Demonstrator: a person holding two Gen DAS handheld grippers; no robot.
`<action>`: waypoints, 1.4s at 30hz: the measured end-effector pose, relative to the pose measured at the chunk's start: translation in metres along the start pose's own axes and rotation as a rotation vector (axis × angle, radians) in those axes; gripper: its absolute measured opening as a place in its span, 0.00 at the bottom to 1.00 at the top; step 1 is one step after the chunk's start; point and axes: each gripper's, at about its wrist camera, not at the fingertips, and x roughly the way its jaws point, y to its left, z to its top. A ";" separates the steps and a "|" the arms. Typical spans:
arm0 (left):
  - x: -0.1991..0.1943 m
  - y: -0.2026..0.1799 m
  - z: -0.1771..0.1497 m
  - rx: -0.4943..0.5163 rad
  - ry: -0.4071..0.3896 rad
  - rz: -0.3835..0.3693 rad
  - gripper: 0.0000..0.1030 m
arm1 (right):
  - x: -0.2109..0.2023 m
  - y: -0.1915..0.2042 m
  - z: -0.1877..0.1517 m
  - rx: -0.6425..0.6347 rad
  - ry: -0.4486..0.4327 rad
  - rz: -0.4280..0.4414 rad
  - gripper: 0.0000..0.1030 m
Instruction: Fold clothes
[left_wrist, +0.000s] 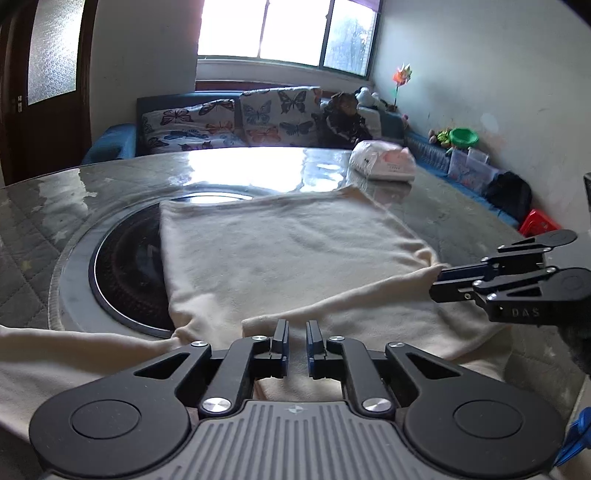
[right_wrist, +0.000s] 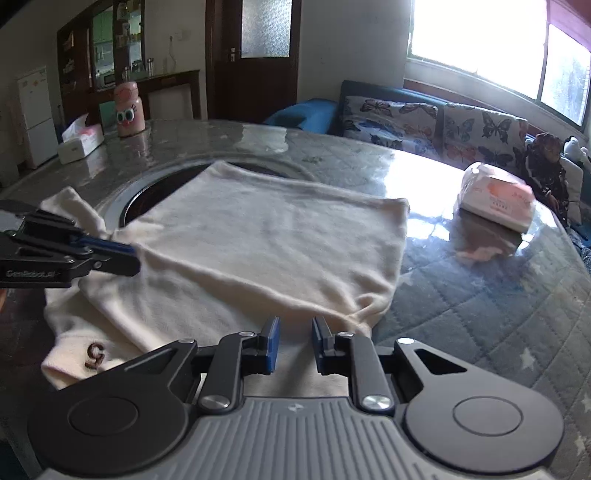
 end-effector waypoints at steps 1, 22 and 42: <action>0.000 0.002 -0.002 -0.007 0.003 0.002 0.11 | 0.002 0.001 -0.001 -0.002 0.006 -0.003 0.17; -0.100 0.122 -0.043 -0.330 -0.108 0.456 0.27 | 0.015 0.126 0.023 -0.249 0.000 0.260 0.18; -0.089 0.172 -0.042 -0.538 -0.112 0.601 0.08 | -0.027 0.110 0.020 -0.237 -0.054 0.204 0.18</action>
